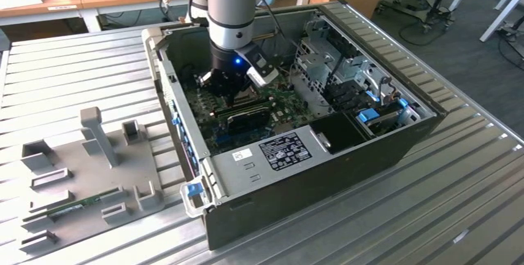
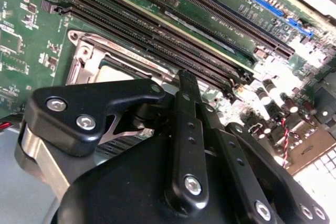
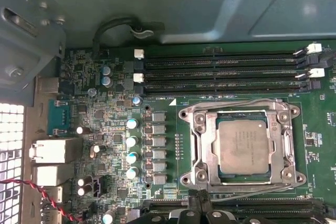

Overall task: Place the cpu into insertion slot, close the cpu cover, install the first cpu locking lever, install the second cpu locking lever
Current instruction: 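Install the second cpu locking lever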

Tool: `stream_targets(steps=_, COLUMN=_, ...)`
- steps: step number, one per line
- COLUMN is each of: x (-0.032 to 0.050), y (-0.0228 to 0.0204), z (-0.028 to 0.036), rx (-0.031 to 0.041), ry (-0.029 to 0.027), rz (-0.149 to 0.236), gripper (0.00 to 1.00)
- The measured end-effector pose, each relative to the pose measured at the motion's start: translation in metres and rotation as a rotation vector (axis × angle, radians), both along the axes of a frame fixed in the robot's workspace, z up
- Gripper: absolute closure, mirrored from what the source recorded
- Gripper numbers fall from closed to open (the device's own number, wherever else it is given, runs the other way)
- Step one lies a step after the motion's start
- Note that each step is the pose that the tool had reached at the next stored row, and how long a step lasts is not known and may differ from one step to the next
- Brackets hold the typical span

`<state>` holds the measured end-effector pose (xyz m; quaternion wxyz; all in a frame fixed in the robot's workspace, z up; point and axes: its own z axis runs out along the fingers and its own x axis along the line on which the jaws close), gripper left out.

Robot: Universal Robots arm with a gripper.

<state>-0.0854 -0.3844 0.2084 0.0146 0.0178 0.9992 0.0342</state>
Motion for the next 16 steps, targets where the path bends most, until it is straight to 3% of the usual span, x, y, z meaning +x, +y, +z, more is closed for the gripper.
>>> stream_targets(steps=3, x=-0.0002, y=0.0, z=-0.0011, rx=0.003, ry=0.0, rz=0.0, gripper=0.9)
stream_targets(steps=6, x=-0.0006, y=0.0, z=-0.0016, rx=0.0106, ry=-0.0006, rz=0.0, gripper=0.9)
stream_targets(steps=11, x=-0.0026, y=0.0, z=-0.0026, rx=0.0117, ry=-0.001, rz=0.0, gripper=0.9)
stream_targets(steps=16, x=-0.0031, y=0.0001, z=-0.0044, rx=0.0252, ry=-0.0014, rz=0.0, gripper=0.9)
